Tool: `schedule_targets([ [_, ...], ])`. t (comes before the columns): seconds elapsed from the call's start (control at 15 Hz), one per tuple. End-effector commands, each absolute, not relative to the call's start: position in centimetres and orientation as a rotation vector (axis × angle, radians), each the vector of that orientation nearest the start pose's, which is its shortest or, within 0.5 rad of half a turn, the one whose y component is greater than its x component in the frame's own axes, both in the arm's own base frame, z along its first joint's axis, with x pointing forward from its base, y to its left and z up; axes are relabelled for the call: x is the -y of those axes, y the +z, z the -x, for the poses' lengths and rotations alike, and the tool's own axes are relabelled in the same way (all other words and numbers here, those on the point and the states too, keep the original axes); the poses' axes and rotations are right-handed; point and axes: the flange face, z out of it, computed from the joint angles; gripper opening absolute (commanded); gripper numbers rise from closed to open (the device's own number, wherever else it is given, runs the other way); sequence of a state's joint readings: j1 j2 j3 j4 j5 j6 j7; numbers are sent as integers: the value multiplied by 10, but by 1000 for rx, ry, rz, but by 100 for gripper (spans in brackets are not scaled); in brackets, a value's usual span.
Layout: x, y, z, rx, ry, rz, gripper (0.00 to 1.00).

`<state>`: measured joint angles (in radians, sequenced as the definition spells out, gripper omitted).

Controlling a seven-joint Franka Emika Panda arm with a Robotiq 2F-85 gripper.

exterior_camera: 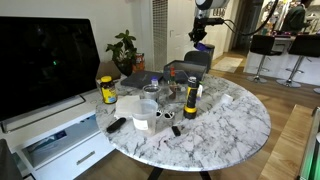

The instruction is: Pick up the blue lid and put it in the box

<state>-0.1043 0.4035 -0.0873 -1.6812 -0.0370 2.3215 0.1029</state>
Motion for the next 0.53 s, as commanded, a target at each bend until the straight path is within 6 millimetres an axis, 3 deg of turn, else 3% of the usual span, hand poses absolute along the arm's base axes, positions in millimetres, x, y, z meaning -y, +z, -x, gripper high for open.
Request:
schedule_targets([
  [0.0,132,369,-716,-359,-316,3080,0],
  [0.2,125,344,-739,-370,-254,3025,0],
  [0.47,125,303,-756,-457,-140,2996,0],
])
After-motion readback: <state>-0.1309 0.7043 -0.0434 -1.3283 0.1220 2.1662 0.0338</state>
